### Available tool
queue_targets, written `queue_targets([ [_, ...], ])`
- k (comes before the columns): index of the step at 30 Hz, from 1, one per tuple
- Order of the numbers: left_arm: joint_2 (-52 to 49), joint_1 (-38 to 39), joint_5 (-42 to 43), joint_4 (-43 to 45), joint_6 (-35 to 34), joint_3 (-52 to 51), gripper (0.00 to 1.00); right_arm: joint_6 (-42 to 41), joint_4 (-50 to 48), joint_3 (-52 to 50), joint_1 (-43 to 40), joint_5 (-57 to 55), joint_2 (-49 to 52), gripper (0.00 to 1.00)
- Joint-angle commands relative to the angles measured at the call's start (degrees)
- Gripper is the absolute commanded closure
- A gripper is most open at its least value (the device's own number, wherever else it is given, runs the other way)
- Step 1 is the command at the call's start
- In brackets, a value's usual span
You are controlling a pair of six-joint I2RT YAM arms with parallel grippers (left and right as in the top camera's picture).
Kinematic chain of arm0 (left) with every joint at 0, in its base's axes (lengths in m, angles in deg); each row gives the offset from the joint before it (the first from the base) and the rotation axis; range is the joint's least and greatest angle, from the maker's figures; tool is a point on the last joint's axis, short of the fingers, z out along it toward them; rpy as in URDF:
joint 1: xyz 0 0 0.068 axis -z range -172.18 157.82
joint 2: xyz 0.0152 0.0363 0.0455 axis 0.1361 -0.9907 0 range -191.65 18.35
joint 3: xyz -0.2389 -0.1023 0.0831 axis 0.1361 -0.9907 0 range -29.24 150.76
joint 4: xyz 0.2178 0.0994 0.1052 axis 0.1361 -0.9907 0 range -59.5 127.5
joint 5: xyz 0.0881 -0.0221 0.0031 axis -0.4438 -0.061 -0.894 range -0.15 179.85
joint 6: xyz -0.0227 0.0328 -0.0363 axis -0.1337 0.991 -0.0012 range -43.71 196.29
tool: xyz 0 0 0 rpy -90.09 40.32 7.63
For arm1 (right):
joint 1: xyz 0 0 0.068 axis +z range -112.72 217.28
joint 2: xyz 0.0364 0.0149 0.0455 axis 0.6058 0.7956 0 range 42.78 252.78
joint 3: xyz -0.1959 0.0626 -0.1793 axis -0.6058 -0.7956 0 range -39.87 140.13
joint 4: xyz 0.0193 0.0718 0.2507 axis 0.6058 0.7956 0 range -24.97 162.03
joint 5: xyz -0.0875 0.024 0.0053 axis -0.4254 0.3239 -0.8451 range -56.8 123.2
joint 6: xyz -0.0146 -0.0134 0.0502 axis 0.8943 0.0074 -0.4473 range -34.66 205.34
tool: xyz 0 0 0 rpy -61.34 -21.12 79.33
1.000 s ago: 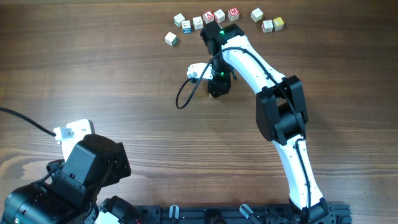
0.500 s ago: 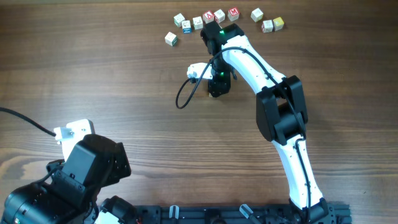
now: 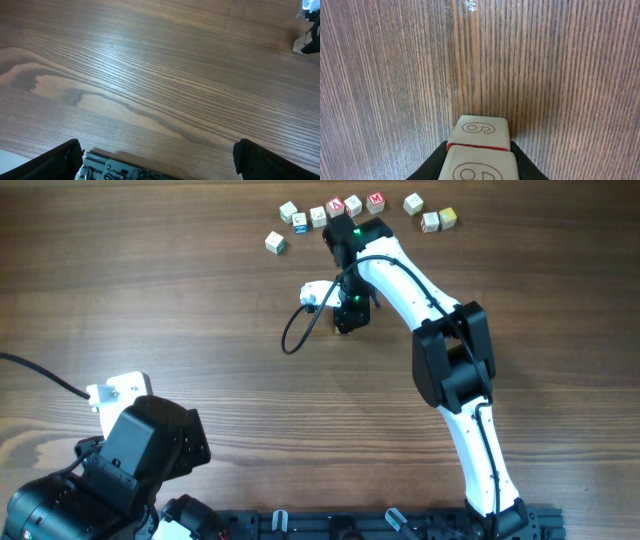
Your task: Form a tower
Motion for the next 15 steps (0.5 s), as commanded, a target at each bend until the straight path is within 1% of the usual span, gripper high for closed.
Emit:
queue_targets([
  [1,0.04,-0.26,-0.09,0.13,-0.55,-0.04,0.0,0.15,-0.04,-0.22,-0.2,1.18,0.42,0.66],
  [2,0.04,-0.26,-0.09,0.13,-0.55,-0.04,0.0,0.13,-0.04,-0.22,-0.2,1.2,0.42,0.6],
  [3,0.04,-0.26,-0.09,0.13,-0.57,-0.04,0.0,0.13,-0.04,-0.22,-0.2,1.2,0.42,0.5],
  [4,0.04,-0.26,-0.09,0.13,-0.55,-0.04,0.0,0.13,-0.07,-0.22,-0.2,1.22,0.42,0.47],
  [6,0.04,-0.26,-0.09,0.13,-0.55,-0.04,0.0,0.11,-0.09,-0.22,-0.2,1.25,0.42,0.38],
  [8,0.04,-0.26,-0.09,0.13,-0.55,-0.04,0.0,0.11,-0.07,-0.22,-0.2,1.29,0.42,0.26],
  [9,0.04,-0.26,-0.09,0.13,-0.55,-0.04,0.0,0.11,-0.07,-0.22,-0.2,1.7,0.42,0.21],
  [10,0.04,-0.26,-0.09,0.13,-0.55,-0.04,0.0,-0.07,-0.07,-0.2,-0.2,2.75,0.22,0.14],
  [11,0.04,-0.26,-0.09,0.13,-0.57,-0.04,0.0,-0.15,-0.04,-0.15,-0.17,4.17,-0.09,0.03],
  [12,0.04,-0.26,-0.09,0.13,-0.55,-0.04,0.0,-0.81,-0.15,-0.09,-0.13,5.22,-0.52,0.0],
  [13,0.04,-0.26,-0.09,0.13,-0.55,-0.07,0.0,-3.02,-0.72,0.15,-0.13,5.88,-1.2,0.0],
  [15,0.04,-0.26,-0.09,0.13,-0.55,-0.04,0.0,-10.12,-2.78,0.74,-0.13,5.73,-3.3,0.0],
])
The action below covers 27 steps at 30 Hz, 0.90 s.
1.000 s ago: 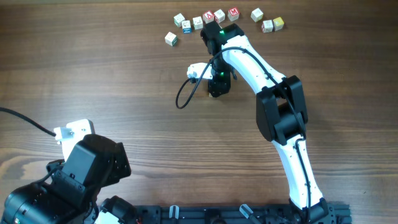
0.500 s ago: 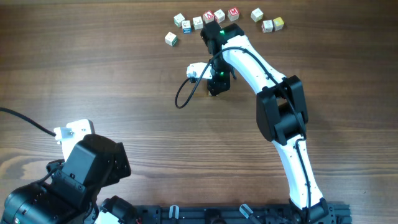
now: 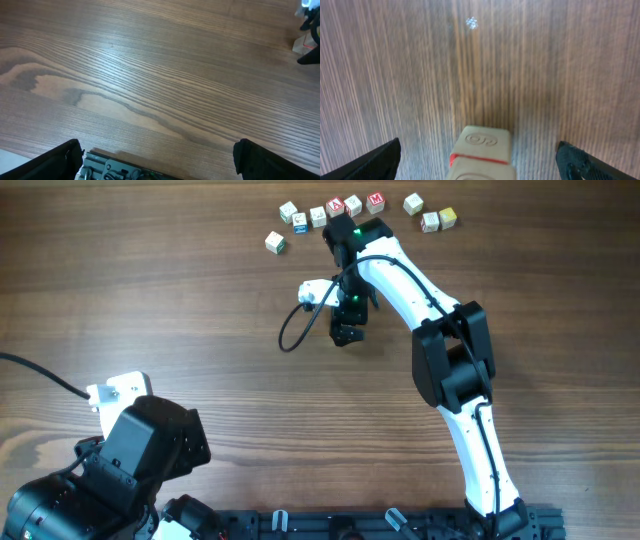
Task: Form a tower
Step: 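Move the right gripper to the cream 'A' block by the cluster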
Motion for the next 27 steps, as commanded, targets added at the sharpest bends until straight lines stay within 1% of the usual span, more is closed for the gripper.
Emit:
queue_targets([
  [1,0.04,-0.26,-0.09,0.13,-0.57,-0.04,0.0,-11.65,-3.13,0.92,-0.09,2.89,-4.72,0.0],
  [2,0.04,-0.26,-0.09,0.13,-0.55,-0.04,0.0,-15.91,-4.98,1.09,-0.09,2.86,-6.16,0.0],
  [4,0.04,-0.26,-0.09,0.13,-0.55,-0.04,0.0,-27.23,-10.38,1.18,-0.09,1.75,-9.44,0.0],
  [5,0.04,-0.26,-0.09,0.13,-0.55,-0.04,0.0,-34.47,-13.29,1.18,-0.09,-0.81,-10.75,0.0],
  [7,0.04,-0.26,-0.09,0.13,-0.57,-0.04,0.0,-55.06,-19.71,1.18,-0.37,-13.88,-13.57,0.0],
  [8,0.04,-0.26,-0.09,0.13,-0.55,-0.04,0.0,-60.54,-20.92,1.18,-0.59,-18.05,-14.12,0.0],
  [9,0.04,-0.26,-0.09,0.13,-0.55,-0.07,0.0,-68.57,-23.37,1.18,-1.14,-24.87,-14.64,0.0],
  [11,0.04,-0.26,-0.09,0.13,-0.57,-0.04,0.0,-68.72,-24.98,1.11,-1.55,-26.05,-14.6,0.0],
  [13,0.04,-0.26,-0.09,0.13,-0.55,-0.04,0.0,-66.45,-27.96,0.15,-2.23,-26.05,-14.36,0.0],
  [14,0.04,-0.26,-0.09,0.13,-0.55,-0.04,0.0,-67.23,-28.61,-0.39,-2.62,-26.82,-14.36,0.0],
  [15,0.04,-0.26,-0.09,0.13,-0.55,-0.07,0.0,-71.82,-28.63,-1.01,-3.39,-28.35,-14.32,0.0],
  [17,0.04,-0.26,-0.09,0.13,-0.57,-0.07,0.0,-87.89,-26.64,-2.75,-5.79,-31.12,-14.19,0.0],
  [19,0.04,-0.26,-0.09,0.13,-0.55,-0.04,0.0,-94.99,-26.6,-5.09,-8.04,-30.77,-13.97,0.0],
  [21,0.04,-0.26,-0.09,0.13,-0.55,-0.04,0.0,-99.73,-27.56,-7.8,-10.25,-28.55,-13.35,0.0],
  [23,0.04,-0.26,-0.09,0.13,-0.55,-0.04,0.0,-99.62,-28.85,-9.64,-11.85,-23.41,-11.74,0.0],
  [27,0.04,-0.26,-0.09,0.13,-0.55,-0.04,0.0,-95.49,-29.22,-9.66,-12.48,-21.79,-8.07,0.0],
])
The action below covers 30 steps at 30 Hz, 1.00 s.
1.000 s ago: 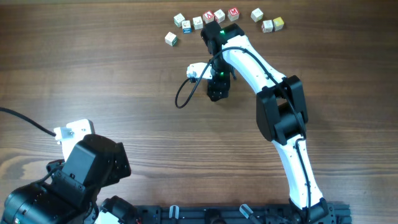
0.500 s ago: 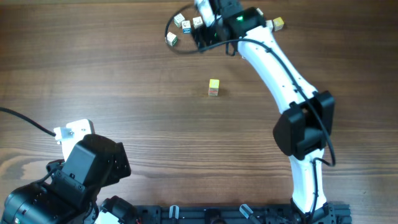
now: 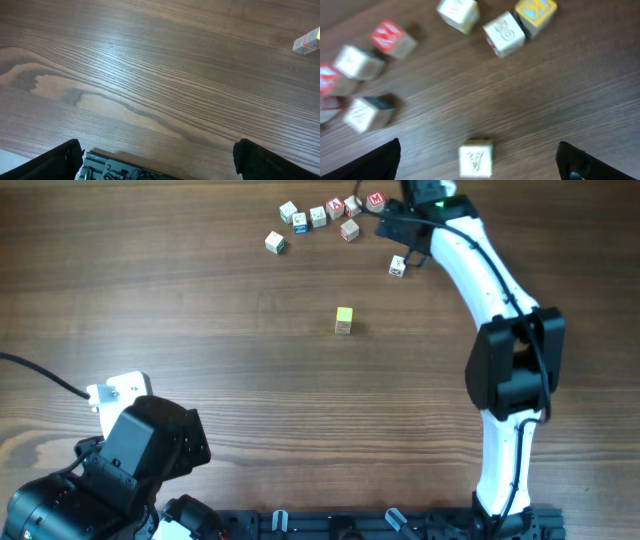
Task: Form a tower
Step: 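Move the right gripper to the cream 'A' block by the cluster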
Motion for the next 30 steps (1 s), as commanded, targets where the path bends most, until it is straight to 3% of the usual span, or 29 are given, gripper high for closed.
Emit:
queue_targets([
  [1,0.04,-0.26,-0.09,0.13,-0.55,-0.04,0.0,-0.15,-0.46,-0.74,0.92,2.97,4.02,0.0],
  [5,0.04,-0.26,-0.09,0.13,-0.55,-0.04,0.0,-0.24,-0.33,-0.74,1.01,2.97,6.91,0.01],
  [9,0.04,-0.26,-0.09,0.13,-0.55,-0.07,0.0,-0.33,-0.55,-0.74,1.01,2.95,9.27,0.09],
  [14,0.04,-0.26,-0.09,0.13,-0.55,-0.04,0.0,1.6,-1.36,-0.74,1.01,2.95,9.51,0.52],
  [17,0.04,-0.26,-0.09,0.13,-0.55,-0.04,0.0,4.15,-1.42,-0.74,1.03,3.82,9.49,0.66],
  [22,0.04,-0.26,-0.09,0.13,-0.55,-0.04,0.0,9.44,-0.74,-0.24,1.03,5.51,8.9,0.75],
  [27,0.04,-0.26,-0.09,0.13,-0.55,-0.04,0.0,26.18,-0.72,-0.2,1.01,16.92,6.6,0.8],
  [30,0.04,-0.26,-0.09,0.13,-0.55,-0.04,0.0,28.35,-0.31,-0.2,0.96,24.59,5.75,0.81],
])
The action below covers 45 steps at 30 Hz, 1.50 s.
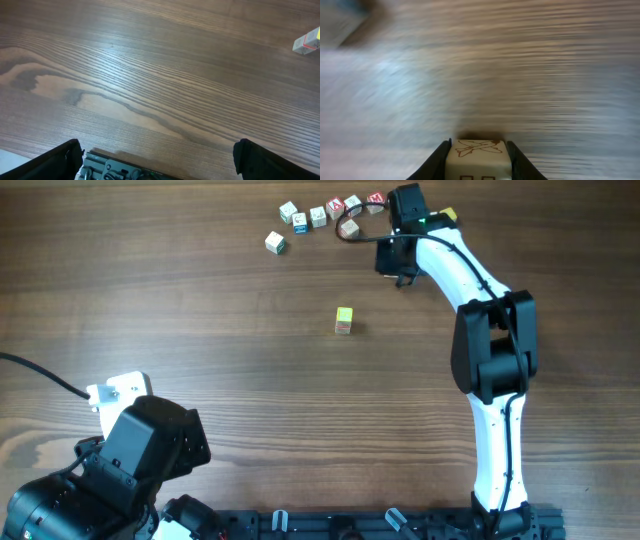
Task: Form a tower
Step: 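Move the right gripper to the cream 'A' block by the cluster, then close the right gripper on the 'A' block and lift it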
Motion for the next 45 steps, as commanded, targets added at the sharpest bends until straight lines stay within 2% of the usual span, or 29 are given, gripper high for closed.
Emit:
queue_targets([
  [1,0.04,-0.26,-0.09,0.13,-0.55,-0.04,0.0,7.58,0.46,0.42,0.15,15.37,-2.6,0.8],
  [4,0.04,-0.26,-0.09,0.13,-0.55,-0.04,0.0,7.52,0.5,0.39,-0.44,21.53,-2.67,0.76],
  [9,0.04,-0.26,-0.09,0.13,-0.55,-0.04,0.0,7.37,0.66,0.39,-2.49,22.58,-2.64,0.73],
  [11,0.04,-0.26,-0.09,0.13,-0.55,-0.04,0.0,7.34,0.83,0.39,-3.28,22.01,-2.64,0.53],
  [12,0.04,-0.26,-0.09,0.13,-0.55,-0.04,0.0,7.32,0.7,0.39,-3.43,21.57,-2.64,0.52],
  [14,0.04,-0.26,-0.09,0.13,-0.55,-0.07,0.0,6.93,-0.04,0.39,-3.78,19.17,-2.67,0.53],
  [19,0.04,-0.26,-0.09,0.13,-0.55,-0.07,0.0,7.02,0.68,0.5,-3.78,18.82,-4.46,0.71],
  [20,0.04,-0.26,-0.09,0.13,-0.55,-0.07,0.0,6.99,0.7,0.5,-3.76,18.8,-5.38,0.71],
  [23,0.04,-0.26,-0.09,0.13,-0.55,-0.04,0.0,5.86,1.11,0.5,-3.61,18.56,-7.1,0.5],
  [26,0.04,-0.26,-0.09,0.13,-0.55,-0.07,0.0,7.3,1.95,0.5,-2.93,14.64,-7.28,0.41],
  [31,0.04,-0.26,-0.09,0.13,-0.55,-0.04,0.0,25.68,6.78,0.48,-1.09,9.66,-7.28,0.09],
  [34,0.04,-0.26,-0.09,0.13,-0.57,-0.04,0.0,30.71,7.32,-0.28,0.02,3.96,-7.28,0.02],
  [42,0.04,-0.26,-0.09,0.13,-0.55,-0.04,0.0,36.22,0.59,-7.06,0.52,1.81,-7.26,0.03],
  [45,0.04,-0.26,-0.09,0.13,-0.55,-0.07,0.0,36.59,-0.39,-8.57,0.52,1.64,-7.26,0.1],
])
